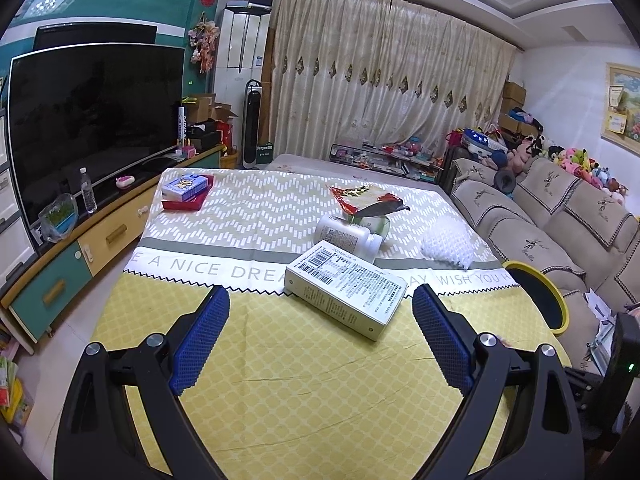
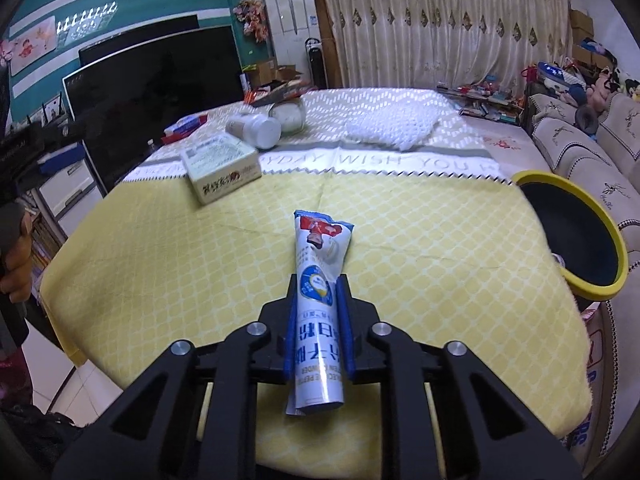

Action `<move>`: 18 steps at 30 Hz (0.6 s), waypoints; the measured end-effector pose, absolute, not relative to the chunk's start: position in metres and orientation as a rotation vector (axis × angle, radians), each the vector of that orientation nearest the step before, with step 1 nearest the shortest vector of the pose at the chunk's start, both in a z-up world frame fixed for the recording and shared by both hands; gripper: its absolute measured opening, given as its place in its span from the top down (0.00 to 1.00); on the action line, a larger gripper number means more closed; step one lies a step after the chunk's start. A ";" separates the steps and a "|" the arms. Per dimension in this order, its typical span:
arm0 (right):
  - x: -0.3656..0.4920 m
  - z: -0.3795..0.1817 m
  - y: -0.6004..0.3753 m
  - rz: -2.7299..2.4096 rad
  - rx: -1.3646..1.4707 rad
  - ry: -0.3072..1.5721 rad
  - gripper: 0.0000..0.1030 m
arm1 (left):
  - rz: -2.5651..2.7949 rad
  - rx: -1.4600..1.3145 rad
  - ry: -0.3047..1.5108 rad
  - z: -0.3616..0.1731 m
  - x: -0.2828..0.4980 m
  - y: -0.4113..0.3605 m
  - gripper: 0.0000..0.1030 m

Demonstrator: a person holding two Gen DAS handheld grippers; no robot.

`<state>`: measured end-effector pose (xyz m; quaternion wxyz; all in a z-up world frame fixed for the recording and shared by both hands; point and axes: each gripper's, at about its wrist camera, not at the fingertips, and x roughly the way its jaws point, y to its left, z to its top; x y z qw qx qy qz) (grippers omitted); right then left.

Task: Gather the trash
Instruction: 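Carry the toothpaste tube over the bin and open the right gripper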

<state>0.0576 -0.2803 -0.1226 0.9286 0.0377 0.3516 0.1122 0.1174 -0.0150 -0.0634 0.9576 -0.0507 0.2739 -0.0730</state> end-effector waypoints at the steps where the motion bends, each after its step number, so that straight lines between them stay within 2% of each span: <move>1: 0.058 -0.121 -0.283 0.224 0.080 0.714 0.84 | -0.147 -0.103 0.555 -0.064 0.117 -0.014 0.11; 10: 0.071 -0.108 -0.326 0.122 0.116 0.678 0.84 | -0.145 -0.094 0.567 -0.067 0.120 -0.016 0.11; 18: 0.102 -0.091 -0.418 -0.103 0.125 0.613 0.84 | -0.145 -0.084 0.578 -0.069 0.126 -0.023 0.11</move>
